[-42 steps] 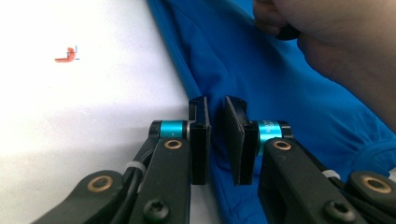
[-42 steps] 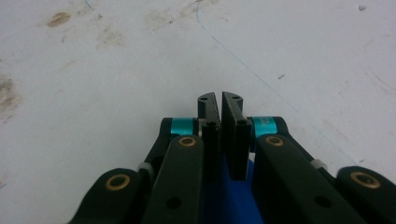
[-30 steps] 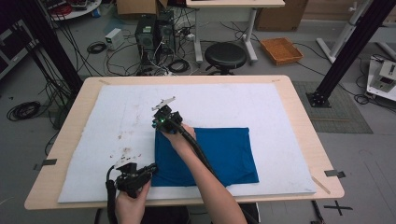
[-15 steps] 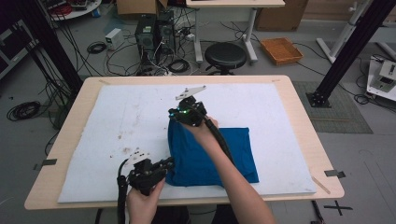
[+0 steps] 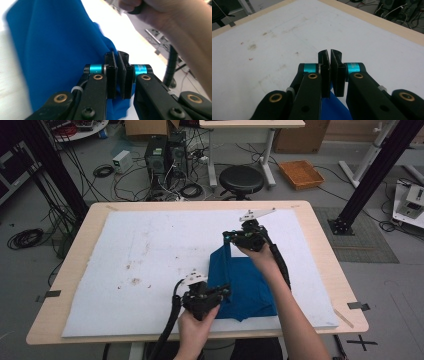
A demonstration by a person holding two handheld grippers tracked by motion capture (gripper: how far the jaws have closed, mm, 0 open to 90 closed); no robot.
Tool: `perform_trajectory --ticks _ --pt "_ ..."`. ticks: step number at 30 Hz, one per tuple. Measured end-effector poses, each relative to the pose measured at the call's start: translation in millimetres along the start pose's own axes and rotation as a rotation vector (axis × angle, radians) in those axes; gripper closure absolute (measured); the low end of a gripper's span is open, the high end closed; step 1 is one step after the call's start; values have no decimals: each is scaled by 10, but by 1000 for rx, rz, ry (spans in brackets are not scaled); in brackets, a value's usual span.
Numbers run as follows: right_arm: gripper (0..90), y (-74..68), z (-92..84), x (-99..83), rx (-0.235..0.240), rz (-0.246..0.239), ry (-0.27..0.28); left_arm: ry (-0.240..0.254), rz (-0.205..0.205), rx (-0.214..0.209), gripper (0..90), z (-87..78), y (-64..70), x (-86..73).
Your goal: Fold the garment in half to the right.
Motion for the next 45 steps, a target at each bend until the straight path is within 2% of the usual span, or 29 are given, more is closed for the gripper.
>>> perform_trajectory --ticks 4,8,13,20,23,24,26,28,29,30,33,34,36,38,39,40,41,43,45 --pt "872 173 -139 -144 -5 7 -9 -23 -7 -33 859 254 131 16" --pt "872 303 -227 -274 -34 -18 -57 -49 -6 -55 859 496 232 -13" --pt "873 472 -315 -450 -78 -2 -94 -82 -10 -68 859 751 292 -67" --pt "873 658 -354 -681 -110 21 -127 -102 -12 -68 859 942 297 -107" --pt "870 718 -348 -752 -131 24 -143 -106 -3 -86 857 1004 299 -127" --pt "856 734 -348 -775 -145 32 -150 -101 -5 -106 848 1020 307 -130" --pt "806 772 -361 -813 -167 42 -150 -84 3 -143 728 1024 319 -122" --pt "780 805 -402 -860 -192 58 -146 -63 6 -166 632 997 321 -100" --pt "754 808 -419 -876 -189 73 -151 -57 8 -174 617 971 316 -83" --pt "714 819 -447 -892 -194 82 -155 -45 9 -173 600 942 305 -58" --pt "689 786 -582 -924 -206 104 -103 -16 19 -167 562 803 236 48" --pt "655 753 -631 -945 -219 109 -96 -1 27 -154 559 737 198 92" --pt "625 660 -725 -1013 -238 117 -85 28 36 -144 548 579 116 186" --pt "609 532 -811 -1115 -279 129 -81 60 53 -118 534 406 12 277" --pt "609 448 -840 -1174 -274 115 -78 76 62 -105 525 317 -46 317" --pt "609 448 -840 -1174 -274 115 -78 76 62 -105 523 317 -46 317" --pt "609 233 -903 -1348 -278 119 -68 110 81 -50 514 88 -235 411" --pt "609 154 -931 -1414 -277 150 -59 131 77 -34 509 -13 -325 447" --pt "609 75 -966 -1470 -269 190 -50 149 83 7 501 -181 -480 491"
Point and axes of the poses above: each handheld gripper's, and its own axes: z roughly forward along the jaws, x roughly out of its top, y roughly to its right, the point moved 5 cm from there along z, roughly forward along the jaws, and after that the axes turned 2 degrees about -z, right-handed, at the moved point
